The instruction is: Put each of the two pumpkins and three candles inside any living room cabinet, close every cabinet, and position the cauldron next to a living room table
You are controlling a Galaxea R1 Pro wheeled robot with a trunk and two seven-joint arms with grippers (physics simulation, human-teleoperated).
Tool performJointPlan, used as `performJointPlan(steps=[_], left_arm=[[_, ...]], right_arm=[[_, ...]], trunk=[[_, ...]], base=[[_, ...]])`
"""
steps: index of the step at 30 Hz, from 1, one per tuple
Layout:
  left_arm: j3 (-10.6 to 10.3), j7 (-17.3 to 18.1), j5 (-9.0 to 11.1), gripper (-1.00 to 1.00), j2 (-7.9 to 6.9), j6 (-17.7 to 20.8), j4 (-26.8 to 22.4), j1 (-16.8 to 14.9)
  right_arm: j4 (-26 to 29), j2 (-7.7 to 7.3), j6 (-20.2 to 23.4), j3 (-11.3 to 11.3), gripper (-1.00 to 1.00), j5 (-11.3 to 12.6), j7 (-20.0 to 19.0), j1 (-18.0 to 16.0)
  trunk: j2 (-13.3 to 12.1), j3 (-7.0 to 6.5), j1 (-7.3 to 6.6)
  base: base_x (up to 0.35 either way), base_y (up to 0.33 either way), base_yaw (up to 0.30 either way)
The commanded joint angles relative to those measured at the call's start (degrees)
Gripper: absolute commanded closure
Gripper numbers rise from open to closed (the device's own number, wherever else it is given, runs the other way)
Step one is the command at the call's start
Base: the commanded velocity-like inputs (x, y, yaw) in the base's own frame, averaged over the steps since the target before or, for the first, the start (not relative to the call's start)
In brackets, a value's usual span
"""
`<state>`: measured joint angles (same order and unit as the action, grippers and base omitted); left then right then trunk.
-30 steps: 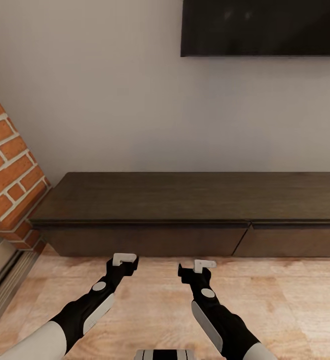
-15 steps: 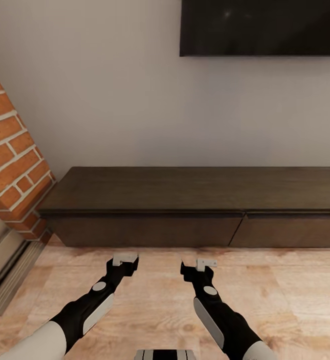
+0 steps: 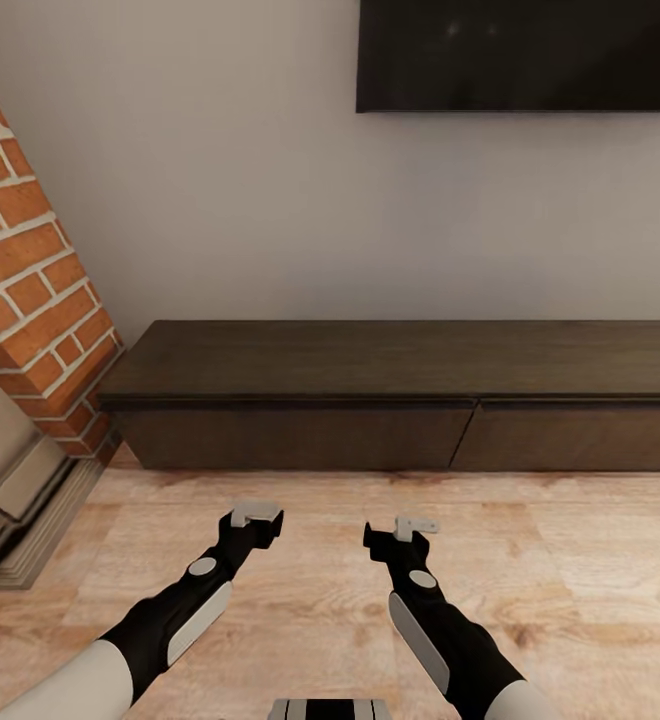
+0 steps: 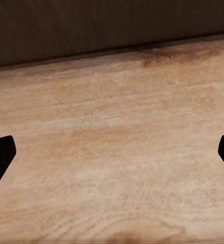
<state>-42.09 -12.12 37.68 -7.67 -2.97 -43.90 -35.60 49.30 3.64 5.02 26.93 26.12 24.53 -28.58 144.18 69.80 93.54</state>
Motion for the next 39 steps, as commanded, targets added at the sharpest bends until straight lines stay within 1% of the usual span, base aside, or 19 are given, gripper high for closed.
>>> performJointPlan(steps=[1,2,8,12,15,17,18,19,20,22,25,27,28,31,35,36,37,38,39], left_arm=[[-0.48,-0.51,0.59,-1.0,-0.08,0.19,-0.64,-0.08],[-0.44,-0.52,0.58,-1.0,-0.09,0.86,-1.62,-0.08],[-0.12,-0.54,0.59,-1.0,-0.18,2.07,-4.06,-0.08],[-0.05,-0.54,0.63,-1.0,-0.22,3.8,-4.61,-0.08],[0.04,-0.54,0.64,-1.0,-0.3,7.19,-4.81,-0.11],[0.08,-0.54,0.64,-1.0,-0.31,7.95,-4.83,-0.13],[0.12,-0.54,0.64,-1.0,-0.32,9.48,-4.82,-0.17],[0.13,-0.54,0.64,-1.0,-0.32,10.13,-4.82,-0.18],[0.14,-0.54,0.64,-1.0,-0.32,11.49,-4.81,-0.21],[0.18,-0.57,0.64,-1.0,-0.32,12.86,-4.8,-0.26],[0.27,-0.7,0.69,-1.0,-0.32,16.79,-4.82,-0.39],[0.3,-0.98,0.71,-1.0,-0.33,18.71,-4.99,-0.45],[0.32,-1.72,0.76,-1.0,-0.33,20.64,-5.34,-0.51],[0.38,-2.8,0.82,-1.0,-0.37,23.6,-6.72,-0.52],[0.43,-3.4,1.02,-1.0,-0.53,26.76,-7.79,-0.67],[0.62,-3.48,1.13,-1.0,-0.55,27.73,-7.92,-1.05],[1.62,-3.53,1.21,-1.0,-0.58,28.7,-7.98,-1.44],[1.62,-3.53,1.21,-1.0,-0.58,28.7,-7.98,-1.44],[3.66,-3.56,1.24,-1.0,-0.58,30.08,-8.03,-1.71]], right_arm=[[0.09,-0.03,0.26,0.18,-1.0,0.25,0.43,-0.05],[0.09,-0.03,0.27,0.16,-1.0,0.25,0.45,-0.06],[0.22,-0.19,0.33,0.09,-1.0,0.27,0.4,-0.16],[0.35,-0.27,1.12,0.01,-1.0,0.39,0.42,-0.86],[1.05,-0.04,2.16,0.03,-1.0,0.42,0.5,-1.19],[1.34,0.01,2.3,0.04,-1.0,0.42,0.51,-1.23],[1.76,0.03,2.48,0.05,-1.0,0.42,0.58,-1.27],[1.95,0.04,2.65,0.05,-1.0,0.42,0.62,-1.28],[2.33,0.03,3.46,0.03,-1.0,0.42,0.68,-1.32],[2.81,0.04,4.66,-0.27,-1.0,0.42,0.7,-1.36],[4.35,0.05,7.6,-2.15,-1.0,0.37,0.75,-1.38],[4.94,0.05,8.79,-2.57,-1.0,0.35,0.77,-1.41],[5.7,0.08,10.76,-2.87,-1.0,0.39,0.74,-1.45],[6.66,0.12,13.57,-3.05,-1.0,0.41,0.65,-1.47],[7.98,0.14,14.94,-3.09,-1.0,0.42,0.62,-1.48],[8.15,0.14,15.16,-3.1,-1.0,0.44,0.62,-1.48],[8.27,0.14,15.3,-3.1,-1.0,0.43,0.61,-1.48],[8.27,0.14,15.3,-3.1,-1.0,0.43,0.61,-1.48],[8.37,0.14,15.42,-3.1,-1.0,0.43,0.64,-1.48]], trunk=[[0.02,0.05,-0.02],[0.02,0.05,-0.02],[0.02,0.05,-0.02],[-0.03,-0.84,-0.12],[-0.07,-1.5,-0.2],[-0.1,-1.95,-0.25],[-0.11,-2.17,-0.27],[-0.13,-2.39,-0.3],[-0.14,-2.61,-0.33],[-0.17,-3.05,-0.38],[-0.21,-3.72,-0.45],[-0.23,-4.16,-0.51],[-0.25,-4.38,-0.53],[-0.29,-5.05,-0.61],[-0.34,-5.93,-0.71],[-0.35,-6.16,-0.74],[-0.37,-6.38,-0.76],[-0.38,-6.6,-0.79],[-0.39,-6.82,-0.81]], base=[[-0.037,0.0,0.0],[-0.024,0.0,0.0],[-0.01,0.0,0.0],[-0.002,0.0,0.0],[0.0,0.0,0.0],[0.0,0.0,0.0],[0.0,0.0,0.0],[0.0,0.0,0.0],[0.0,0.0,0.0],[0.0,0.0,0.0],[0.0,0.0,0.0],[0.0,0.0,0.0],[0.0,0.0,0.0],[0.0,0.0,0.0],[0.0,0.0,0.0],[0.0,0.0,0.0],[0.0,0.0,0.0],[0.0,0.0,0.0],[0.0,0.0,0.0]])
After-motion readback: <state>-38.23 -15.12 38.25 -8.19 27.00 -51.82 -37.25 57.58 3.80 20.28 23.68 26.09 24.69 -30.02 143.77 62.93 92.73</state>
